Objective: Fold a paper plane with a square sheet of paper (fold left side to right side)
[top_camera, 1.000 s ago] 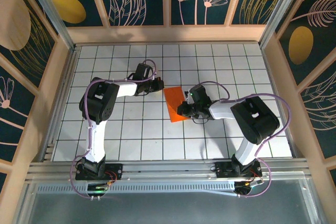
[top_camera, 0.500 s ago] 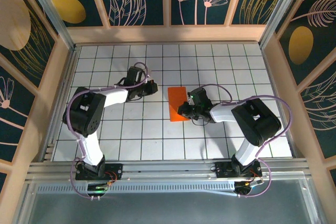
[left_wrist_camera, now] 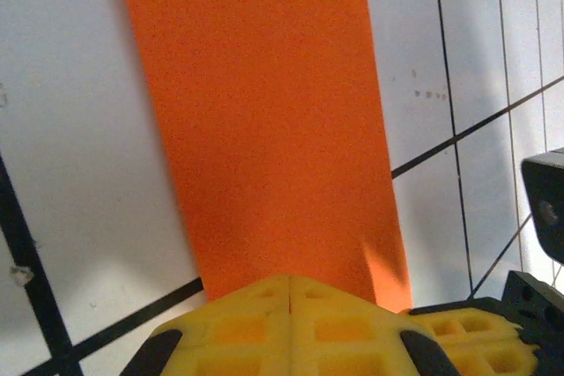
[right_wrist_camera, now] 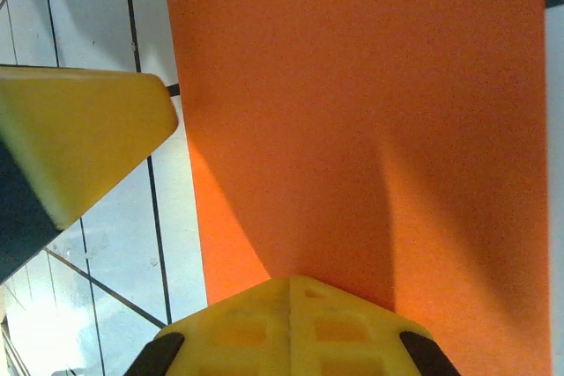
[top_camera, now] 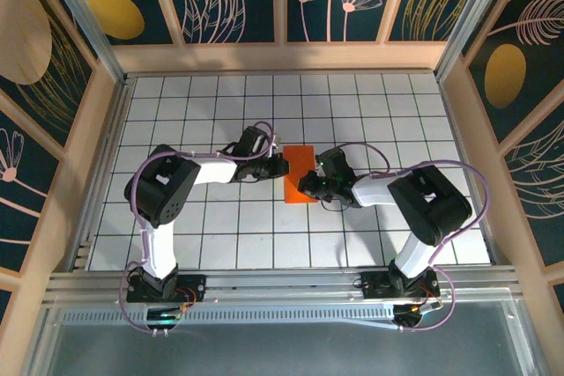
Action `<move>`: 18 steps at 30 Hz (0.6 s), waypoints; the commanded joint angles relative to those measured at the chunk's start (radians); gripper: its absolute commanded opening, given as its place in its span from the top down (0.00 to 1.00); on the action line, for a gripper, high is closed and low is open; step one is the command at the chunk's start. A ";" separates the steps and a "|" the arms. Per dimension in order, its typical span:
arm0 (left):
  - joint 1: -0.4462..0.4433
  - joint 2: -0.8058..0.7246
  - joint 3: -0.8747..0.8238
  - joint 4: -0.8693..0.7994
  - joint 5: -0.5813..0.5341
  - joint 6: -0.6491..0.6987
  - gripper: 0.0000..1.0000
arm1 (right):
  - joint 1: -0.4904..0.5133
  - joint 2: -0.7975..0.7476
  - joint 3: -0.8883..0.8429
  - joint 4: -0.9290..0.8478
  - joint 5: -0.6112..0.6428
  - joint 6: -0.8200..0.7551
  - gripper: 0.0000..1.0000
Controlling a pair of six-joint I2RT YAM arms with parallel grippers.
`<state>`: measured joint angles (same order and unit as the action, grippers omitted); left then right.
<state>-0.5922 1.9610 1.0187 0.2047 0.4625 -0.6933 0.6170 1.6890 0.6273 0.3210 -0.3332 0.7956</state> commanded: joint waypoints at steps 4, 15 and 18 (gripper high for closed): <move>-0.002 0.049 0.032 -0.060 -0.022 0.013 1.00 | 0.018 0.000 -0.001 -0.070 0.027 -0.004 0.98; -0.002 0.061 0.029 -0.151 -0.082 0.067 1.00 | -0.030 -0.146 0.142 -0.263 -0.016 -0.133 0.61; -0.003 0.055 0.020 -0.145 -0.085 0.064 1.00 | -0.064 -0.193 0.132 -0.350 -0.024 -0.199 0.54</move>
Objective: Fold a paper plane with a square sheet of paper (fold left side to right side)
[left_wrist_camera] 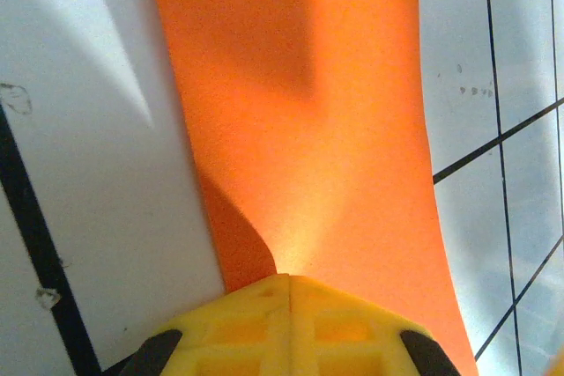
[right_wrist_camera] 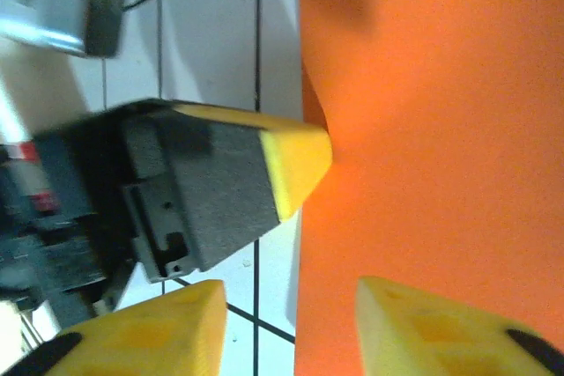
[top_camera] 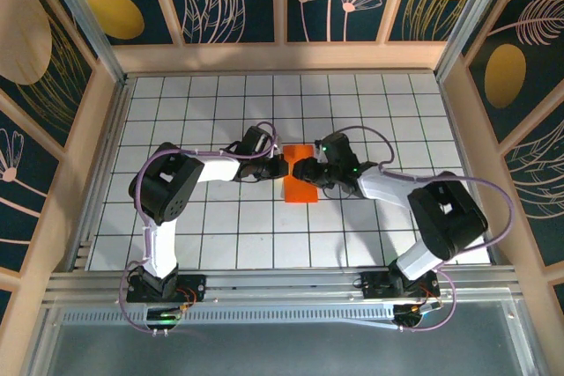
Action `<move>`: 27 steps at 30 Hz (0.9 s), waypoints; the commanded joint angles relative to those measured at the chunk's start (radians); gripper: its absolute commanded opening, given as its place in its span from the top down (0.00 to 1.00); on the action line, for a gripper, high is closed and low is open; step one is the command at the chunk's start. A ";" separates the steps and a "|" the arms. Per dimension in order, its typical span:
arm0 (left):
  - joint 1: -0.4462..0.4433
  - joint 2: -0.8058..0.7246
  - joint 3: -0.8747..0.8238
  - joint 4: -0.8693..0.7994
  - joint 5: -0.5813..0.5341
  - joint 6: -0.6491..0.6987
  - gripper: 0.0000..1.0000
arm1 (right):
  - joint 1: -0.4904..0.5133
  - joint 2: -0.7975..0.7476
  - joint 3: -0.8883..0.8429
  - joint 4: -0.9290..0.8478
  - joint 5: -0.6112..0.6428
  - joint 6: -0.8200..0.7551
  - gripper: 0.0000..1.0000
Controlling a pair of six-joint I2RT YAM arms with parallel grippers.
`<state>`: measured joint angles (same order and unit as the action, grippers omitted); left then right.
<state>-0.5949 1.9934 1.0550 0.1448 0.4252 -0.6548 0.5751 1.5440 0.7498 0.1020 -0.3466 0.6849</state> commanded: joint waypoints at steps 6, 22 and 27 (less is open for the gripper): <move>0.000 0.021 -0.021 -0.076 -0.049 0.020 1.00 | -0.158 -0.110 -0.090 -0.185 -0.145 -0.131 0.52; 0.000 0.011 -0.027 -0.071 -0.055 0.015 1.00 | -0.166 -0.033 -0.185 -0.101 -0.292 -0.095 0.58; 0.001 0.011 -0.029 -0.068 -0.054 0.013 1.00 | -0.151 -0.003 -0.181 -0.073 -0.303 -0.084 0.60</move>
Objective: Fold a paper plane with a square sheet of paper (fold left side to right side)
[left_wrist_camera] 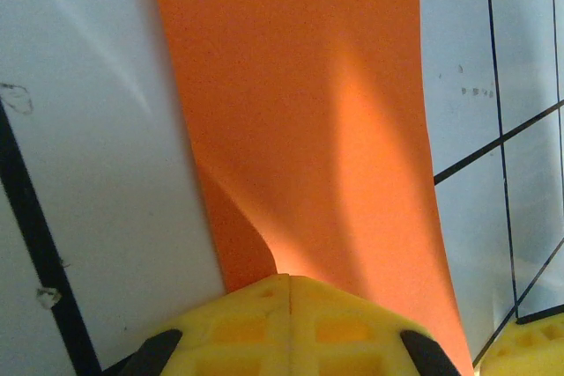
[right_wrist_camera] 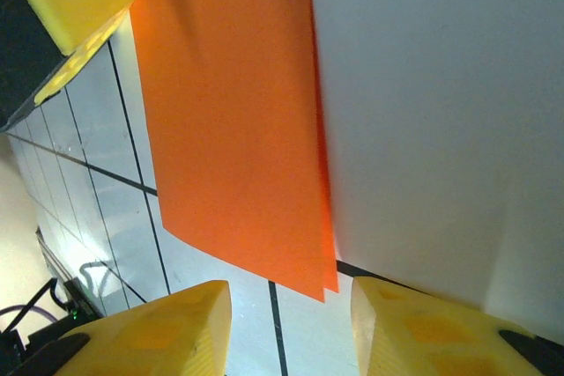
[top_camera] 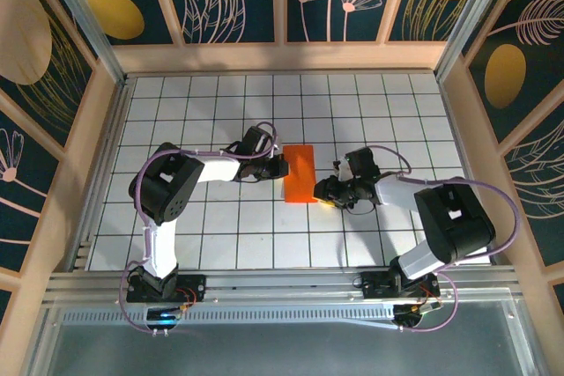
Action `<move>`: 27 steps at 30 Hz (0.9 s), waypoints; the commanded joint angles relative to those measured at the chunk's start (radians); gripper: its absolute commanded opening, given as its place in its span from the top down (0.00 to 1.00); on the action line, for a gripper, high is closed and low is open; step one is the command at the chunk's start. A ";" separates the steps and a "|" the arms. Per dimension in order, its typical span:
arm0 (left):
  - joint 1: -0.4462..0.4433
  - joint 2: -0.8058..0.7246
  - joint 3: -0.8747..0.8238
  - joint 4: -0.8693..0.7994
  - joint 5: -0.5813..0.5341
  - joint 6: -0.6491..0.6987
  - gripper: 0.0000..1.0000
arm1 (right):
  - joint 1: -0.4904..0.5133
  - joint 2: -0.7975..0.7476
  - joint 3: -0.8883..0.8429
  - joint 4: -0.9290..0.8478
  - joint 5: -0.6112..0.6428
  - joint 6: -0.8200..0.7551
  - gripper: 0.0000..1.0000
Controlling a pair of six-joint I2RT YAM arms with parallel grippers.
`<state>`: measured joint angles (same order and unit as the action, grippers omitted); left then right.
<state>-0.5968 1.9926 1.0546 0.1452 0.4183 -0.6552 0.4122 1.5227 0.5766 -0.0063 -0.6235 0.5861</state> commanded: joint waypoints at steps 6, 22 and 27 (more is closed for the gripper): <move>0.003 0.014 -0.029 -0.068 -0.047 0.012 1.00 | 0.025 0.037 -0.007 0.095 -0.036 0.042 0.63; 0.002 0.004 -0.040 -0.059 -0.044 0.009 1.00 | -0.025 0.144 0.118 0.190 -0.035 0.018 0.67; 0.002 0.000 -0.045 -0.050 -0.039 0.004 1.00 | -0.043 0.212 0.186 0.199 -0.036 0.001 0.67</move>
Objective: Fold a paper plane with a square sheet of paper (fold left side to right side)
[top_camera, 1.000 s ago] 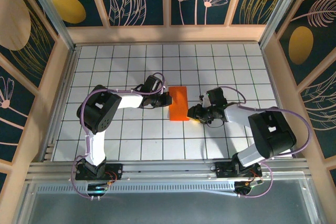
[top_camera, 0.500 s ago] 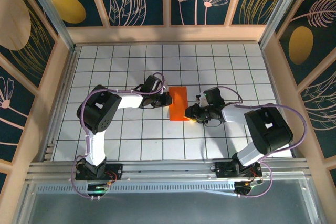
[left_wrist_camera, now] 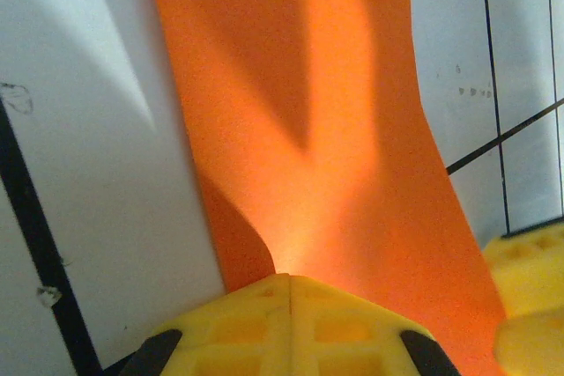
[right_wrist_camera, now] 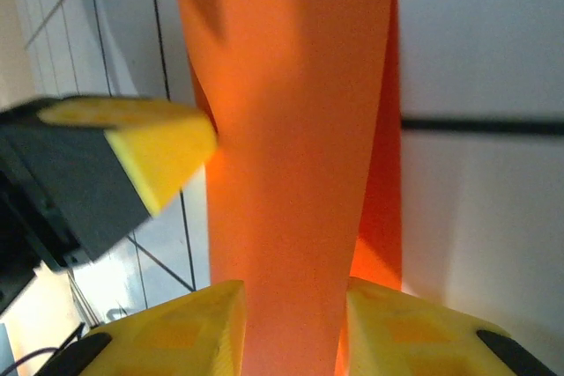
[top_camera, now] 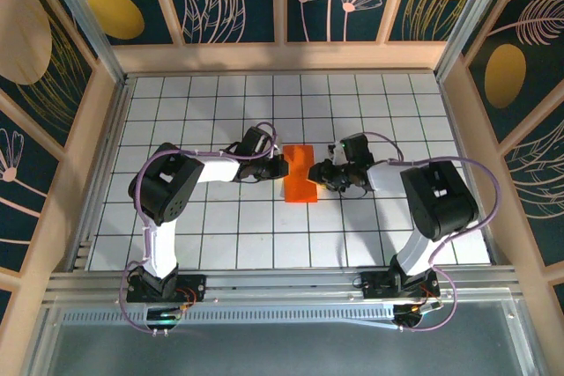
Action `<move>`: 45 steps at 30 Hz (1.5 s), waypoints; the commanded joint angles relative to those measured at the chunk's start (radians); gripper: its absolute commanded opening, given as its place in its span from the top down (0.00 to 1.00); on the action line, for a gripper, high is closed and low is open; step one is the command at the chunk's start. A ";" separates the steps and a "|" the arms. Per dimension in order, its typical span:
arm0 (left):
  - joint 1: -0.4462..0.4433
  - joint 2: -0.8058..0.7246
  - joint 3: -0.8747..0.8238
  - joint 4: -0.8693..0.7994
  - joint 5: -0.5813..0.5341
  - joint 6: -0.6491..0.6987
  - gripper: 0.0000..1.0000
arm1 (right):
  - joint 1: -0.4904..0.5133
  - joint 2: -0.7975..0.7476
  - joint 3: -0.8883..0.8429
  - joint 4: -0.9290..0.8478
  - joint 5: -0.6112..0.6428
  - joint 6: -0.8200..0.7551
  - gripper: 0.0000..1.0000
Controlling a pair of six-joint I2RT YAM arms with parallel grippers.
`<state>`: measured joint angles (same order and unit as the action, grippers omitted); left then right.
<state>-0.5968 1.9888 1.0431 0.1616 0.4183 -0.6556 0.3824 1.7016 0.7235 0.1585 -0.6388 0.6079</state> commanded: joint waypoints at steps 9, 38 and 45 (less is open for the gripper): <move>0.002 0.001 -0.032 -0.056 -0.026 0.001 1.00 | -0.051 0.126 0.090 0.066 -0.040 -0.037 0.71; -0.299 -0.438 -0.224 -0.082 -0.390 0.222 0.50 | -0.070 0.071 0.097 -0.028 -0.087 0.017 0.99; -0.471 -0.324 -0.078 -0.207 -0.641 0.314 0.42 | -0.070 0.065 0.098 -0.031 -0.085 0.020 0.99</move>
<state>-1.0325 1.6207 0.9001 0.0292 -0.0650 -0.4110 0.3202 1.8015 0.8051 0.1497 -0.7128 0.6125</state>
